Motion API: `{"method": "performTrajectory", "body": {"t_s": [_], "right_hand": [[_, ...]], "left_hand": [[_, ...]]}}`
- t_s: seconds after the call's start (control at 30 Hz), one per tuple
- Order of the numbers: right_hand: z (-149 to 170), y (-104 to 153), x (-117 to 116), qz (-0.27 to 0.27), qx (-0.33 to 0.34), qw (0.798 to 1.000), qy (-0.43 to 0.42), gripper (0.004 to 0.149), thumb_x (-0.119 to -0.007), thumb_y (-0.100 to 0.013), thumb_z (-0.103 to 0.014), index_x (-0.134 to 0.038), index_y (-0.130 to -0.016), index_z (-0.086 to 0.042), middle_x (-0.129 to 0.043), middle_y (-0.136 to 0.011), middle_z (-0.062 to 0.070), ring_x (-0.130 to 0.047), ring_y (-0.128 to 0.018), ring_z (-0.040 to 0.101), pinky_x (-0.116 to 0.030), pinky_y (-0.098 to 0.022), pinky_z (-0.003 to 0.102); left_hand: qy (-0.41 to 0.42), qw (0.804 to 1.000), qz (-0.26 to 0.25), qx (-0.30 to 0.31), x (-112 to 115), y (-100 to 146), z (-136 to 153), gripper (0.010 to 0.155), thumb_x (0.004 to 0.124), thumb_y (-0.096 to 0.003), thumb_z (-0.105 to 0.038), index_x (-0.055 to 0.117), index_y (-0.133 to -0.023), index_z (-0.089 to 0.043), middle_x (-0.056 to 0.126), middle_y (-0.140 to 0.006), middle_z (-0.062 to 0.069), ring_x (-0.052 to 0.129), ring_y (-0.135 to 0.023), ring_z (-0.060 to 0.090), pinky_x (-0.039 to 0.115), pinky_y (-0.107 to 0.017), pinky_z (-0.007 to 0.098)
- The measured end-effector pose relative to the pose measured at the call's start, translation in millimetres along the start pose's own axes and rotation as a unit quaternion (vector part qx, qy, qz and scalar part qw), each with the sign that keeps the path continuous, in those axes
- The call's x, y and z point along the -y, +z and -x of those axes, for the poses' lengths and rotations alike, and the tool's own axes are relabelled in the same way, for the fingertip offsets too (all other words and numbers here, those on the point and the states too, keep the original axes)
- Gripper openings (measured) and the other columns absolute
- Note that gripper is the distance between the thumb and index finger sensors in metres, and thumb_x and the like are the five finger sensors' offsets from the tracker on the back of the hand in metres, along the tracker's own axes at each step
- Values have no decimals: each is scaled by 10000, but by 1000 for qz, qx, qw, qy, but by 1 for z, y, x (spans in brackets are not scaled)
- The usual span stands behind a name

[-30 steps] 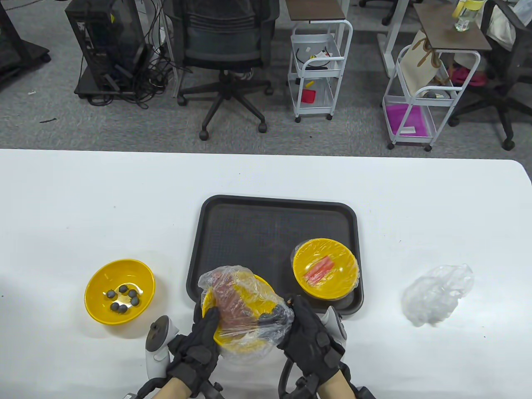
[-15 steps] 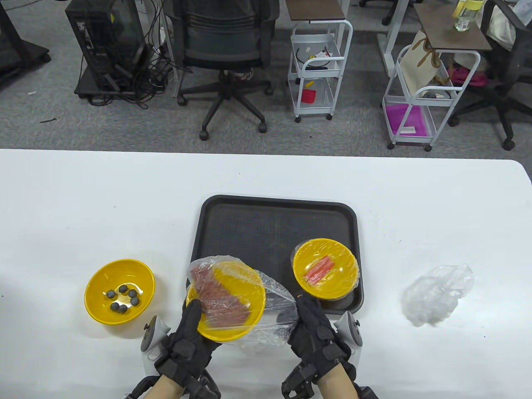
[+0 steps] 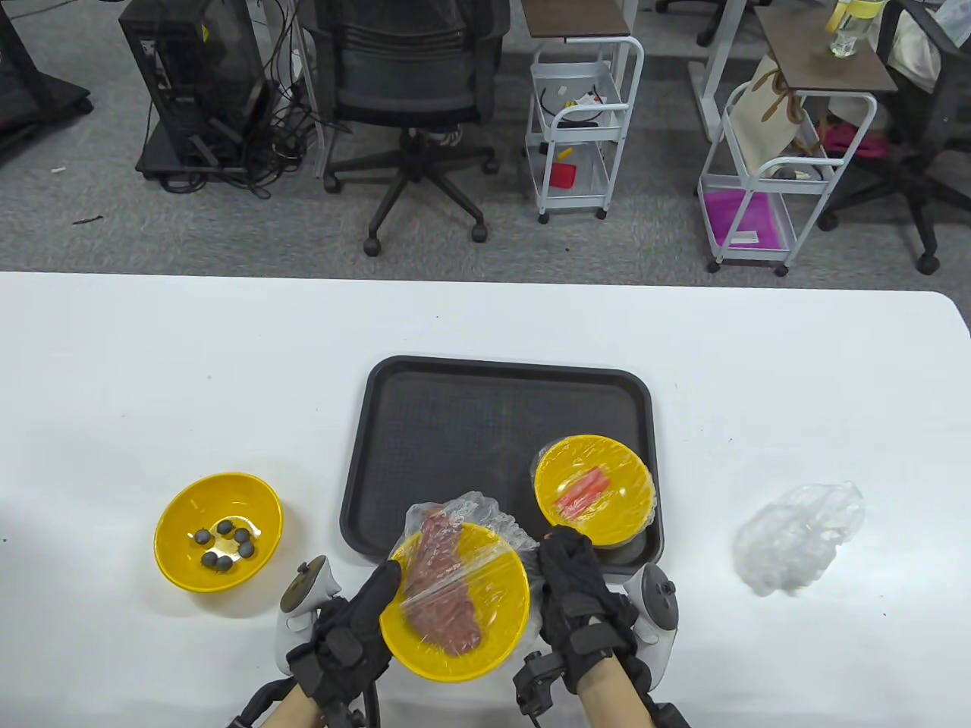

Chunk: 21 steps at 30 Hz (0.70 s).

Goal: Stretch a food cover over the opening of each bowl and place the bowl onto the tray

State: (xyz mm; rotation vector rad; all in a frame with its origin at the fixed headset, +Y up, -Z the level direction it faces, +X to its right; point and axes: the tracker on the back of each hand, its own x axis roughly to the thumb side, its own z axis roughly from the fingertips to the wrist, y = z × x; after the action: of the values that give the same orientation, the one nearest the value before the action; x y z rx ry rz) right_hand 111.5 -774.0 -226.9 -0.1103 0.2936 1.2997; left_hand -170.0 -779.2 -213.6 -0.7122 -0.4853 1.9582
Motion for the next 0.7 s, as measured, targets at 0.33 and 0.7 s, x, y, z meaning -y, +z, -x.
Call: {"method": "performTrajectory", "body": {"t_s": [0.33,0.7], "right_hand": [[-24,9,-3,-6,38,982,187,550,-583,-587,-420,-364,-1065,-263,-298,-969,204,-501,-885,425,-536,-632,518],[-47,30,3,88,174,965,174,500,-579,-566,-439,-590,-1020,-231,-443,-993,166,-623,-861,393,-622,-600,479]], "left_hand": [[3,994,-98,41,-12,11,-7,674,347,-608,-639,16,-1117,-346,478,-1027,263,685,-843,352,605,-658,589],[23,973,-230,16,-33,12,-15,688,362,-614,-527,57,-1090,-136,553,-1063,258,792,-803,327,691,-625,528]]}}
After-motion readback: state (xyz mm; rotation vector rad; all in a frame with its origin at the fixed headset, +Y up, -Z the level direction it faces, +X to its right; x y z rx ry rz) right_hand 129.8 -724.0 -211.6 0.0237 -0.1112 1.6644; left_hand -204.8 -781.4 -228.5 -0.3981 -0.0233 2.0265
